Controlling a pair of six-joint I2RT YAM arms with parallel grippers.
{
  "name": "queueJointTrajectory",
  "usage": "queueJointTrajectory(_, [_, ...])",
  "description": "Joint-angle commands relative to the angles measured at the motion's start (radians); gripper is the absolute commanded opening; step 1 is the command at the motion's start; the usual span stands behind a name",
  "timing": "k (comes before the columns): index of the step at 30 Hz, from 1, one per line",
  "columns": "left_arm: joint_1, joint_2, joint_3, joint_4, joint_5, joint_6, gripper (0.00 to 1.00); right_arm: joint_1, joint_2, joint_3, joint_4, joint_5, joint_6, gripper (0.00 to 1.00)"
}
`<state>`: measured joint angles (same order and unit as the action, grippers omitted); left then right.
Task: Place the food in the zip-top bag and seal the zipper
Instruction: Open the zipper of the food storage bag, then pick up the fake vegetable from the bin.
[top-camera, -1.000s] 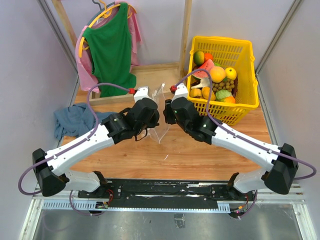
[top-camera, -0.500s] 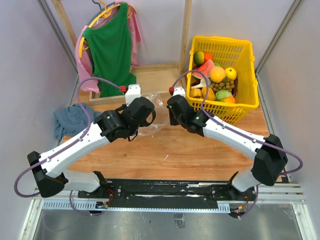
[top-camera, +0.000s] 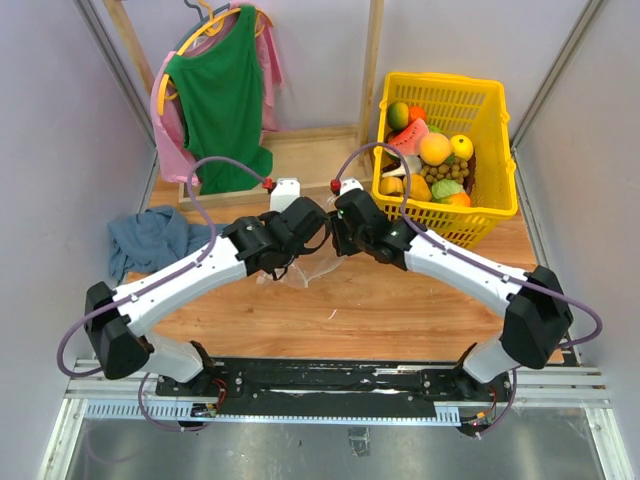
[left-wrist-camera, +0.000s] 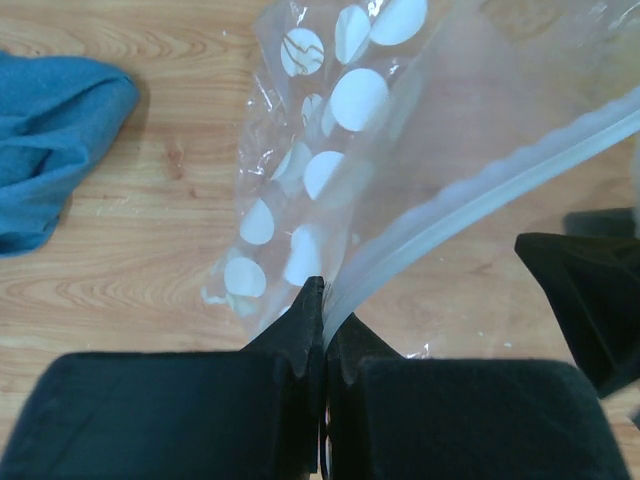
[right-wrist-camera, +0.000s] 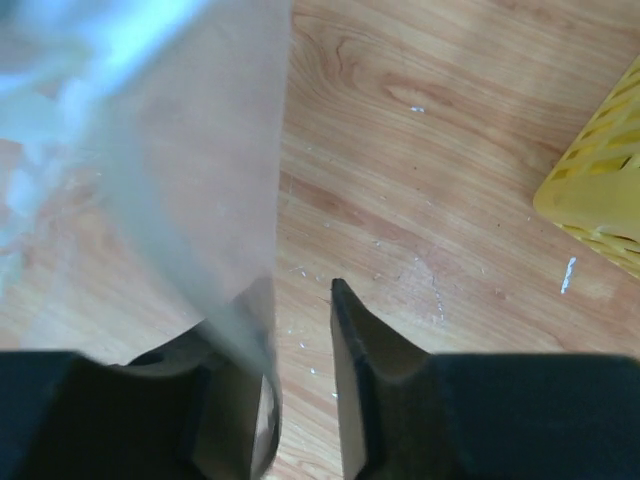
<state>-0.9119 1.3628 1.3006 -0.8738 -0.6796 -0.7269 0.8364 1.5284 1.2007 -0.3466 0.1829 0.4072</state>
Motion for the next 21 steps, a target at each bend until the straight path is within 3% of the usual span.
queueJointTrajectory(1, [0.006,0.064,0.028,-0.006,-0.01,-0.056,0.0,-0.025,-0.087,0.042,-0.017,-0.056,-0.074,0.38])
queueJointTrajectory(10, [0.012,0.102,0.084,-0.014,-0.041,-0.04,0.0,-0.146,-0.229,0.078,-0.067,-0.107,-0.14,0.65])
queueJointTrajectory(21, [0.052,0.12,0.099,0.037,-0.006,0.022,0.0,-0.447,-0.165,0.269,-0.188,-0.137,-0.169,0.82])
